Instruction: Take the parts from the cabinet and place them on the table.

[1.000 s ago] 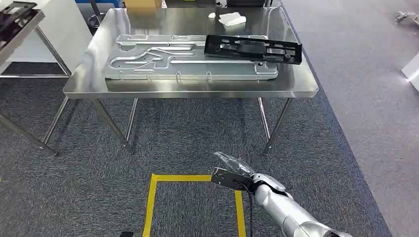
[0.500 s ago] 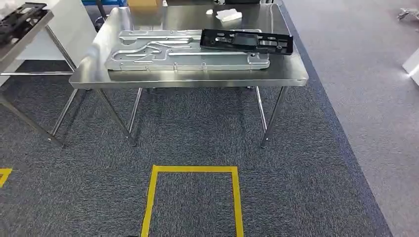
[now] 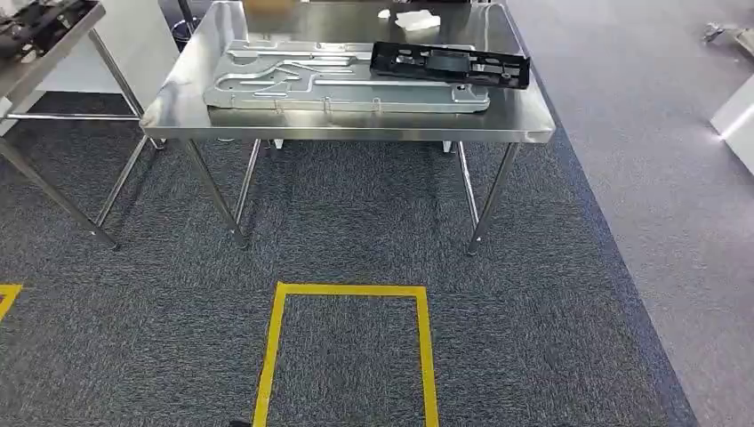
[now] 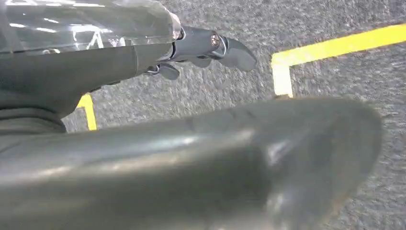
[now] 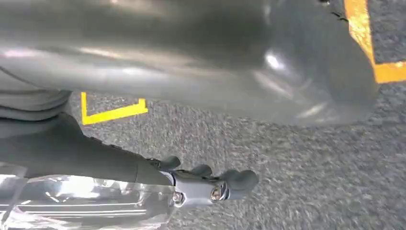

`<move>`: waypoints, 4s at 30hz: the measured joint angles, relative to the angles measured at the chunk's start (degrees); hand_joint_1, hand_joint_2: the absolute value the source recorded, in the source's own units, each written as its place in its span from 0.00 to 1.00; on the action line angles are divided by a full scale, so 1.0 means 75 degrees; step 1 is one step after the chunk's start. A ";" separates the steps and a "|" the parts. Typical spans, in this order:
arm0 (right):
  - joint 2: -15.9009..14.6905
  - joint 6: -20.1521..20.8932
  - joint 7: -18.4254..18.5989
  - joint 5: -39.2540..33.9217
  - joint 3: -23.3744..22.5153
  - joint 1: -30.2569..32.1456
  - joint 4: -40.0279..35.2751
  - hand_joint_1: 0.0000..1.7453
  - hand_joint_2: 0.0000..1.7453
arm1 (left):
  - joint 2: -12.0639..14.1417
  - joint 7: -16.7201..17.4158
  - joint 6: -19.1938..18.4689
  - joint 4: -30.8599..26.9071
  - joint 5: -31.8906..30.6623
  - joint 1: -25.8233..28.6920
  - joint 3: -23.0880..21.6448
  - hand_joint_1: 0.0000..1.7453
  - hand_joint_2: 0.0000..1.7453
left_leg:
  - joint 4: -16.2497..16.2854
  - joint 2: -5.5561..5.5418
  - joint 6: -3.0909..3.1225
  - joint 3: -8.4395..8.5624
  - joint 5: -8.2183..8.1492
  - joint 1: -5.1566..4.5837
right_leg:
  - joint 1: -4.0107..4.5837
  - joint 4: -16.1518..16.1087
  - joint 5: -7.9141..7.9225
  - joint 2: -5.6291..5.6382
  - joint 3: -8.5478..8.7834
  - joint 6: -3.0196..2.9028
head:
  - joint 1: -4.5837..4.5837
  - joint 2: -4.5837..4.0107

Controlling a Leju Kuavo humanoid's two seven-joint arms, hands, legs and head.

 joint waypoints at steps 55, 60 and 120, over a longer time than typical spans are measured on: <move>-0.0020 0.0254 -0.0058 0.0490 -0.0171 0.0171 0.0114 0.00 0.00 | -0.0178 0.0632 0.0283 0.0000 -0.0093 0.0040 -0.0271 0.00 0.00 | 0.0337 -0.0106 -0.0097 -0.0731 0.0382 -0.0006 | -0.0024 0.0092 -0.0640 0.0249 0.0483 -0.0205 | 0.0000 0.0000; -0.0038 0.0248 -0.0049 0.0516 -0.0122 0.0194 0.0125 0.00 0.00 | -0.0214 0.0612 0.0292 -0.0006 -0.0099 0.0039 -0.0272 0.00 0.00 | 0.0137 -0.0015 0.0041 -0.0664 0.0559 0.0041 | -0.0070 0.0223 -0.0750 0.0224 0.0419 0.0016 | 0.0003 0.0000; -0.0099 -0.0827 -0.0827 0.1245 0.0467 0.0085 0.0140 0.00 0.00 | -0.0265 0.0548 0.0440 -0.0006 -0.0233 -0.0008 -0.0650 0.00 0.00 | -0.0313 0.0110 -0.0009 -0.0449 0.0841 0.0042 | -0.0157 -0.0108 -0.0622 0.0048 0.0746 -0.0017 | 0.0006 -0.0003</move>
